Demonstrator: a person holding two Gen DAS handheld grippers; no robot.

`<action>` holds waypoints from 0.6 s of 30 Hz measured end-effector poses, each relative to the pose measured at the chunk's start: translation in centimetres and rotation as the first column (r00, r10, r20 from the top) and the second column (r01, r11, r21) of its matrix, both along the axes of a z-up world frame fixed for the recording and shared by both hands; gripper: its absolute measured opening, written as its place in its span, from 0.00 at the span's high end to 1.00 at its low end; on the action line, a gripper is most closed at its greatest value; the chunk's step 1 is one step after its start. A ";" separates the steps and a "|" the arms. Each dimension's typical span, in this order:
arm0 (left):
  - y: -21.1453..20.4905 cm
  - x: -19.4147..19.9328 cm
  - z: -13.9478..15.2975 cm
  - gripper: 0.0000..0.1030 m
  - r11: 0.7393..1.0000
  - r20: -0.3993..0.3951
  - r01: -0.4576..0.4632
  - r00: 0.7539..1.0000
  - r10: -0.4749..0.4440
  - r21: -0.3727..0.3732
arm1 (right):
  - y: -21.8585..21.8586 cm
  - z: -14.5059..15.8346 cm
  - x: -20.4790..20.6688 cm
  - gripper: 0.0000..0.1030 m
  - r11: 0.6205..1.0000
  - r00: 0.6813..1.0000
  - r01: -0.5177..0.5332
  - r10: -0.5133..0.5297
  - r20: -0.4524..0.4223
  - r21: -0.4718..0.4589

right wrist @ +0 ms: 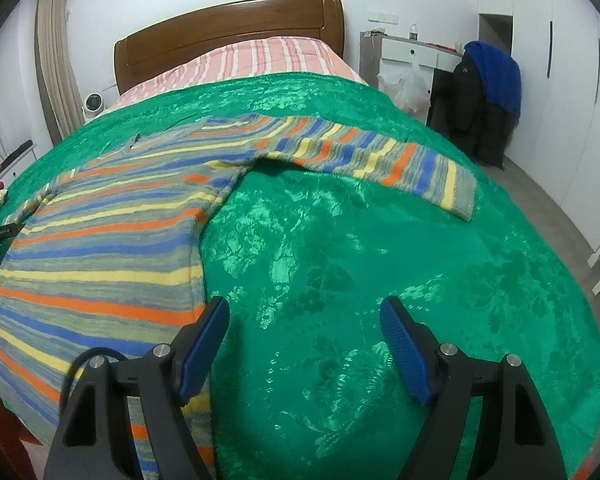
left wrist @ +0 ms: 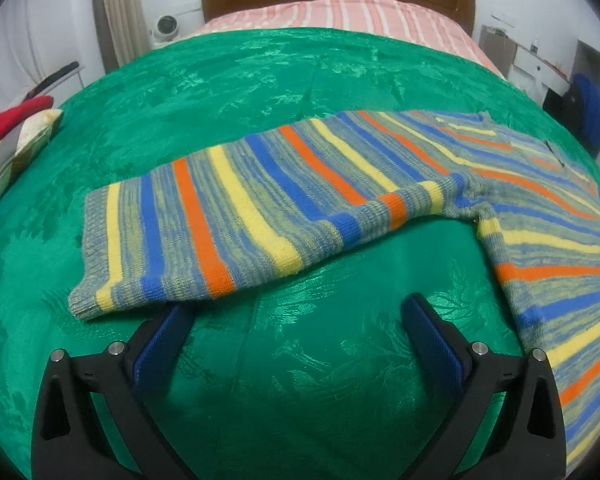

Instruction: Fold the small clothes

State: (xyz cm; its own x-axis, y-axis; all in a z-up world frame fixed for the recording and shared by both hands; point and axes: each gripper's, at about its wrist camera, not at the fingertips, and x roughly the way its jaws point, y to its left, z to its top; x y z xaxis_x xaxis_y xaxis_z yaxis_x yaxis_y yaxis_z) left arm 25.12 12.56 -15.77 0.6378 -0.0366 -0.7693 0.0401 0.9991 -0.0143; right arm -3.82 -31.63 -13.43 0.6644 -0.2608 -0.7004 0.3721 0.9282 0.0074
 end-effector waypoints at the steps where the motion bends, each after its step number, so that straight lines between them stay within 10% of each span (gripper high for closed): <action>1: 0.0 0.0 0.0 0.00 1.000 0.000 0.000 1.000 0.000 0.001 | 0.2 0.2 -0.1 0.25 1.000 1.000 0.003 -0.003 0.001 -0.005; 18: 0.0 0.0 0.0 0.00 1.000 -0.001 0.000 1.000 0.000 0.001 | 2.1 -0.9 1.0 0.25 0.998 0.990 0.040 -0.045 -0.130 -0.041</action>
